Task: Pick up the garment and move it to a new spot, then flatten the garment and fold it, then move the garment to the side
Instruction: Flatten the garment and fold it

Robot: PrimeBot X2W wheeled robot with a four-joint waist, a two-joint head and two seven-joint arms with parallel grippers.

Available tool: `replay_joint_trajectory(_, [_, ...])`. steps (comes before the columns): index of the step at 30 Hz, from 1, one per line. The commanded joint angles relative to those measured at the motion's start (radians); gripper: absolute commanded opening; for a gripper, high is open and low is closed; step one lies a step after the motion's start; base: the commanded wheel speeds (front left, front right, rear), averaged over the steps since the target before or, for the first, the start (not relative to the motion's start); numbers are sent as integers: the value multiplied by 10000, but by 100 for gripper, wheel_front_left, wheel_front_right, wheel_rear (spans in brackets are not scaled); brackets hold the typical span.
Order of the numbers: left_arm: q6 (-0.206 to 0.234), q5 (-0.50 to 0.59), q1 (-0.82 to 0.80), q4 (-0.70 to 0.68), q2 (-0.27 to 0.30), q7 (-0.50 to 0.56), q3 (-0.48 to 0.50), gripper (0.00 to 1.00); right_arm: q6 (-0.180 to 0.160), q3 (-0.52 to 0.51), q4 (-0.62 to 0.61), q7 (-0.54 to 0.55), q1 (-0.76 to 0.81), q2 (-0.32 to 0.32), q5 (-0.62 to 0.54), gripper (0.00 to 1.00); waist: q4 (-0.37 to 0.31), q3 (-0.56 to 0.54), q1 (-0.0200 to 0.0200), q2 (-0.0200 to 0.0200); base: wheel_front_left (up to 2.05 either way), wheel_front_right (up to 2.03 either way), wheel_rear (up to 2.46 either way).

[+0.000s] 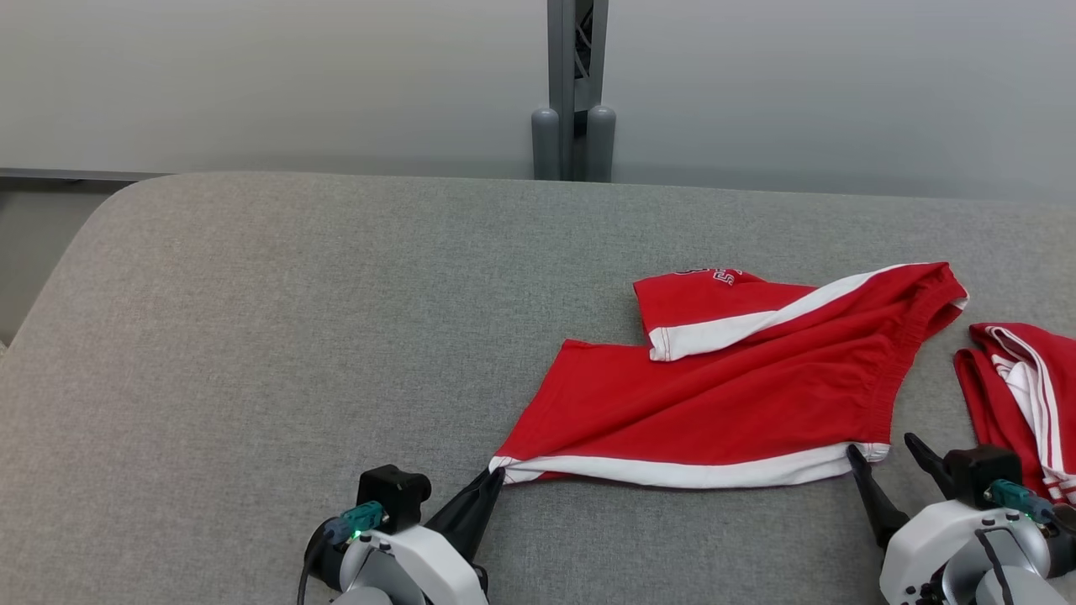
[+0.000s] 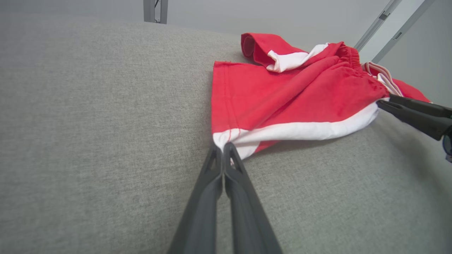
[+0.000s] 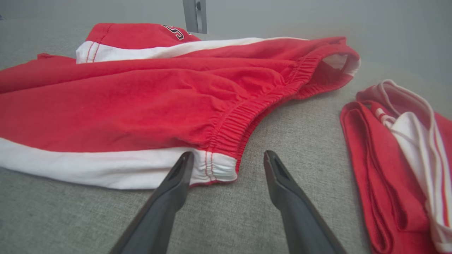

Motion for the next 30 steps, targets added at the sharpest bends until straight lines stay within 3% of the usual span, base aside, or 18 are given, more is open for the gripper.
replay_joint_trajectory(1, [-13,-52,-164,-20,77,-37,10,0,-8,108,92,-52,-163,-112,142,100,60,76,0,0,0,0,0])
replay_joint_trajectory(6, [-13,-64,-248,6,72,-37,-1,0,-8,401,164,-51,-368,-187,448,100,114,176,0,0,0,0,0])
replay_joint_trajectory(7, [-13,-61,-253,15,70,-37,0,0,-8,463,180,-51,-382,-192,485,87,119,186,0,0,0,0,0])
replay_joint_trajectory(8, [-13,-61,-253,15,70,-37,0,0,-8,463,180,-51,-382,-192,485,87,119,186,0,0,0,0,0])
replay_joint_trajectory(9, [-13,-60,-255,25,68,-37,3,0,-8,532,198,-51,-387,-194,545,50,123,192,0,0,0,0,0])
replay_joint_trajectory(10, [-13,-56,-258,31,66,-37,9,0,-8,583,210,-52,-388,-196,616,40,122,192,0,0,0,0,0])
replay_joint_trajectory(12, [-13,-57,-253,55,65,-37,27,0,-8,707,276,-51,-377,-204,770,0,112,181,0,0,0,0,0])
replay_joint_trajectory(22, [-13,71,-66,-4,100,-37,316,0,-8,1350,-238,-51,-112,-402,1822,0,-30,-101,0,0,0,0,0])
replay_joint_trajectory(30, [-13,431,127,-744,146,-37,1286,0,-8,2920,-1698,-52,-240,-1388,3498,0,-219,-693,0,0,0,0,0])
